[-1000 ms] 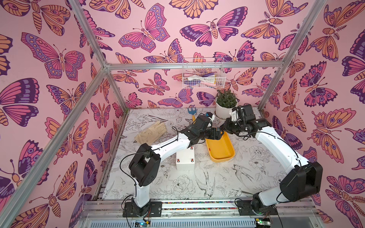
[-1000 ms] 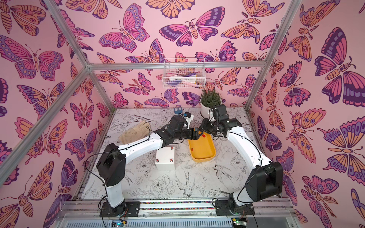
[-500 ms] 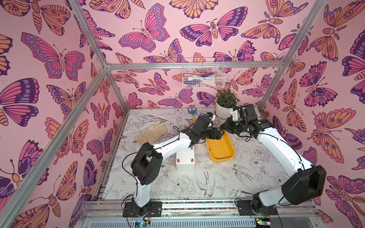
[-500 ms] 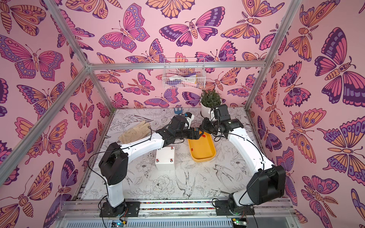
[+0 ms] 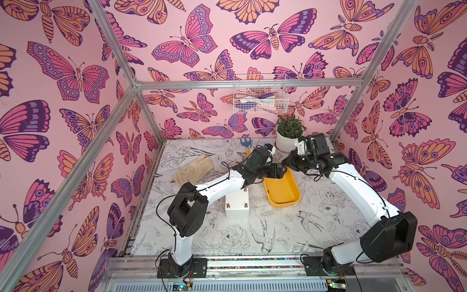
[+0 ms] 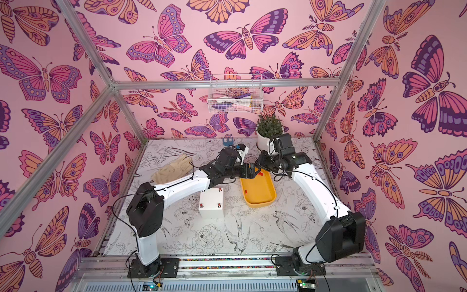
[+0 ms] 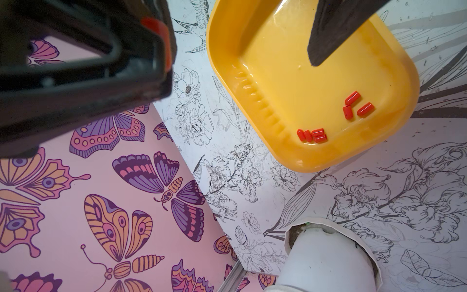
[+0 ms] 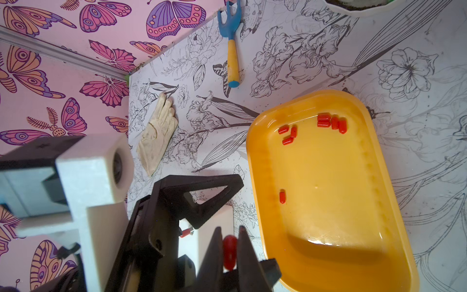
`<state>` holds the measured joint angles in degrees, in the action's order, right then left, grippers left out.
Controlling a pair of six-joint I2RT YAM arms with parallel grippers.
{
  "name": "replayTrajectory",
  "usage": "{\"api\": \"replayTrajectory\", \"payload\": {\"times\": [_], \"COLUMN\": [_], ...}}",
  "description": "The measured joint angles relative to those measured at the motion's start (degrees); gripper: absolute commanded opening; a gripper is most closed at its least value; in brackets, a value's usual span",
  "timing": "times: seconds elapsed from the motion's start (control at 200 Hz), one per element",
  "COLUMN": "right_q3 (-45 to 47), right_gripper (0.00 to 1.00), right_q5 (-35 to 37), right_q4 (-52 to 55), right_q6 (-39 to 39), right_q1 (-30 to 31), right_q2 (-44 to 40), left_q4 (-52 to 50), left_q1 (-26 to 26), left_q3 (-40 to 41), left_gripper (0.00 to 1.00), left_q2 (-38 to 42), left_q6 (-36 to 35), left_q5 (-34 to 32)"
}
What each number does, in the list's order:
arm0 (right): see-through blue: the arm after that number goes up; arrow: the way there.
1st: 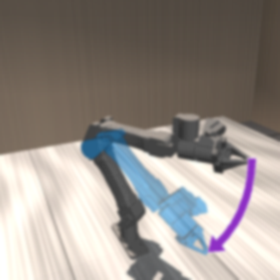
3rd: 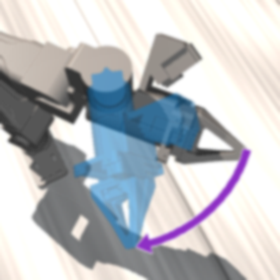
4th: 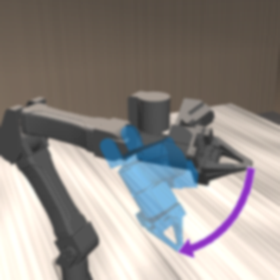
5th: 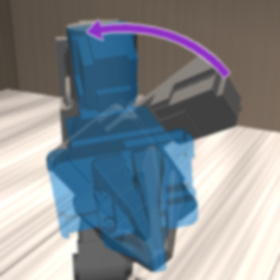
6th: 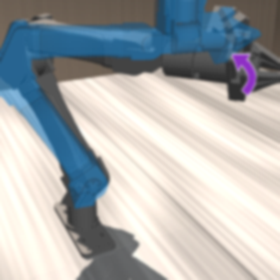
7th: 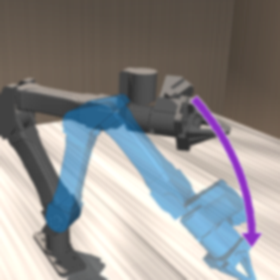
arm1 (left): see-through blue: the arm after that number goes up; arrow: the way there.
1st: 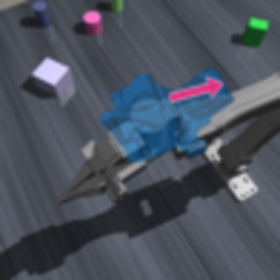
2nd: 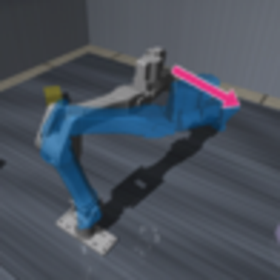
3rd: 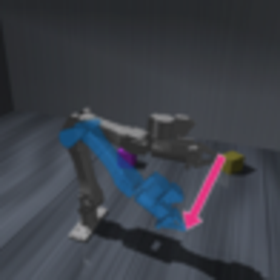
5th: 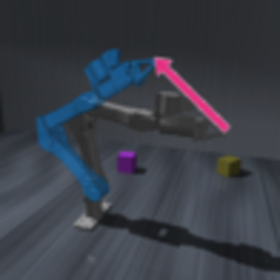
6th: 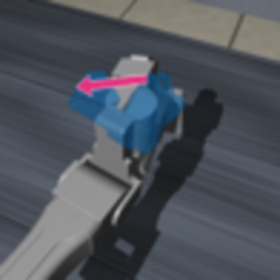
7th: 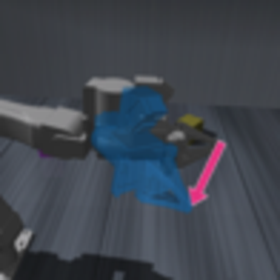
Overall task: Cover the protruding screws with screw protection sleeves
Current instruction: Pick up the screw protection sleeve from the storage box.
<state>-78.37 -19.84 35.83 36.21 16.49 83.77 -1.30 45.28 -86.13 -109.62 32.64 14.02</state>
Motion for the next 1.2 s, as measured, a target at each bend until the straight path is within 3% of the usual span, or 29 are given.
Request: {"api": "replayTrajectory", "payload": {"times": [0.891,1.197], "right_q3": [0.00,0.00], "right_gripper": [0.12,0.12], "right_q5": [-0.15,-0.13], "right_q4": [-0.28,-0.02], "right_q6": [-0.04,-0.26], "right_q1": [-0.02,0.00], "right_q2": [0.00,0.00], "left_q4": [0.50,2.91], "left_q1": [-1.07,-1.05], "left_q3": [0.28,8.15], "left_gripper": [0.84,0.84], "left_q2": [0.00,3.93], "left_q6": [1.14,2.40], "left_q5": [0.94,1.14]}}
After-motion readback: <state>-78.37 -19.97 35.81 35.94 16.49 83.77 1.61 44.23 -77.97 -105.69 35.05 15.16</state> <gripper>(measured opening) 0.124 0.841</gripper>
